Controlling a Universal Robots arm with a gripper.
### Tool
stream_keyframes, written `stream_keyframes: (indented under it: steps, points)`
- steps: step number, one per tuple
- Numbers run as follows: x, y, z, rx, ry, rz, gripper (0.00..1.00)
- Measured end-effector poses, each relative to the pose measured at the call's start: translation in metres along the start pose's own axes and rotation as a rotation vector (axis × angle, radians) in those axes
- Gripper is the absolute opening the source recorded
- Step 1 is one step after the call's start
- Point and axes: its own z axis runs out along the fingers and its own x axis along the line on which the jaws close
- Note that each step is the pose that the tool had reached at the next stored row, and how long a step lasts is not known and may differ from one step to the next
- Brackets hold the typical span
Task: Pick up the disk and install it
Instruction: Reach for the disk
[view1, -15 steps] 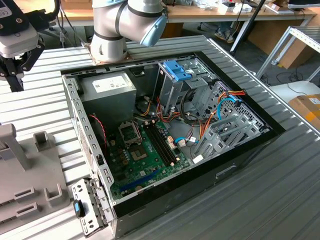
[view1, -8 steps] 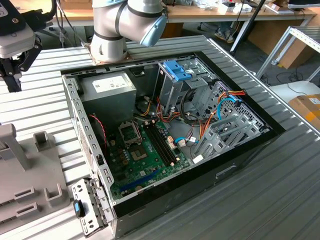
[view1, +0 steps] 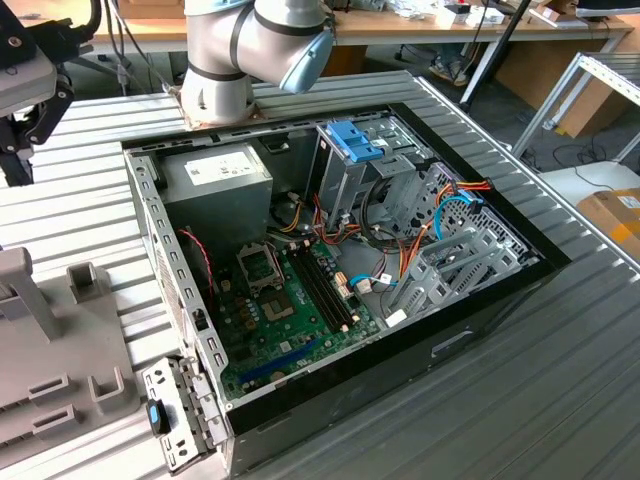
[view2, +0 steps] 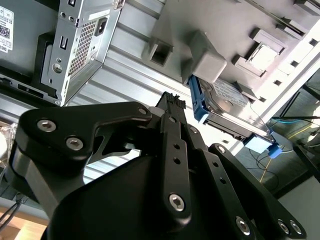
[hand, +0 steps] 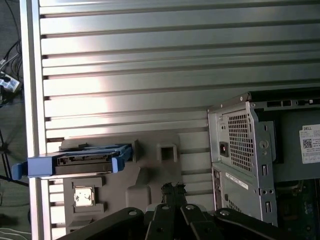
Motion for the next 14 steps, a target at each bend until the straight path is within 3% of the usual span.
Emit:
stream_keyframes:
  steps: [14]
  points:
    - [0.0044,-0.0003,-0.0001,0.0,0.0,0.0,0.11]
